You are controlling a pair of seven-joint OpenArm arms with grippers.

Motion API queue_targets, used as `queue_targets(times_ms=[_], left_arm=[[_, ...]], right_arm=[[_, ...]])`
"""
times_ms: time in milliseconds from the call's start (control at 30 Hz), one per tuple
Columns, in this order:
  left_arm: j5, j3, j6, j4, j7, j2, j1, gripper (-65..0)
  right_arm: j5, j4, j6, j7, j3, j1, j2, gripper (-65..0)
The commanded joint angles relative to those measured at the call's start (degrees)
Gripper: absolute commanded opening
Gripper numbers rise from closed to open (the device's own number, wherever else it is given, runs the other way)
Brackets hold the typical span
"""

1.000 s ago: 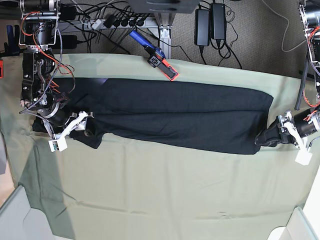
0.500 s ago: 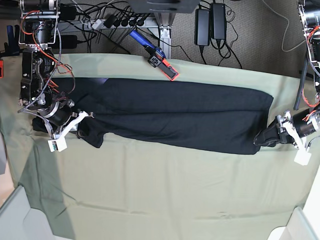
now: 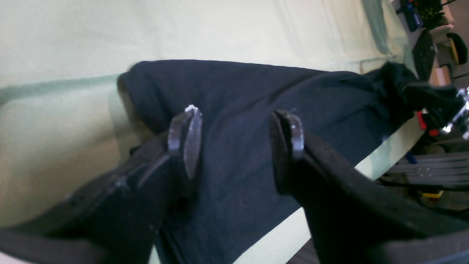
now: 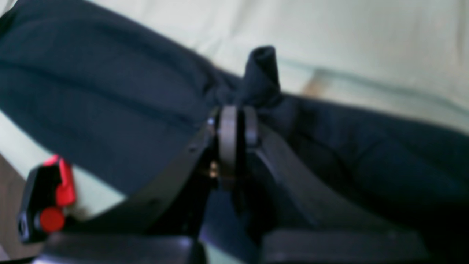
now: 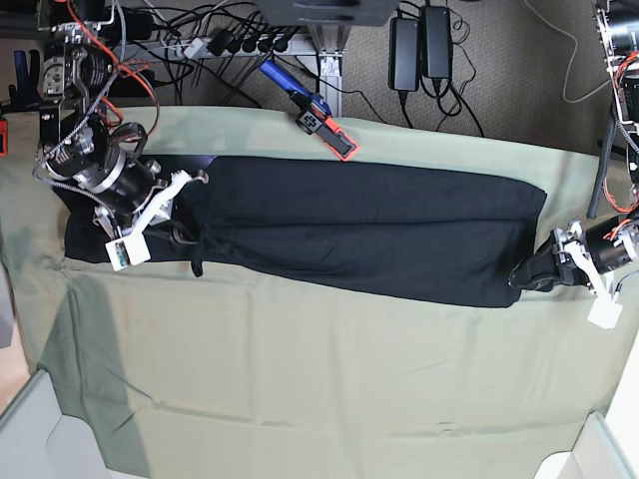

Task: Fold the T-shirt properly
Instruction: 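Regrasp the strip end with the right gripper and tuck it inward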

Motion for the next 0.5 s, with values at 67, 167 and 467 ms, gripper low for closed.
queue_targets(times_ms=[67, 167, 467], left_arm=[[-0.26, -0.39, -1.17, 0.85, -2.32, -1.31, -0.28, -31.6], [3.48, -0.39, -1.17, 0.85, -5.01, -1.44, 1.33, -28.9], [14.78, -0.39, -1.17, 0.85, -13.75, -1.44, 3.65, -22.5]], right_arm=[[0.81, 1.40, 3.93, 0.90, 0.48, -1.11, 0.74, -65.0], [0.22, 1.29, 3.91, 0.83, 0.48, -1.86, 0.74, -65.0], [-1.57, 1.31, 3.89, 1.36, 0.48, -1.68, 0.72, -21.6]])
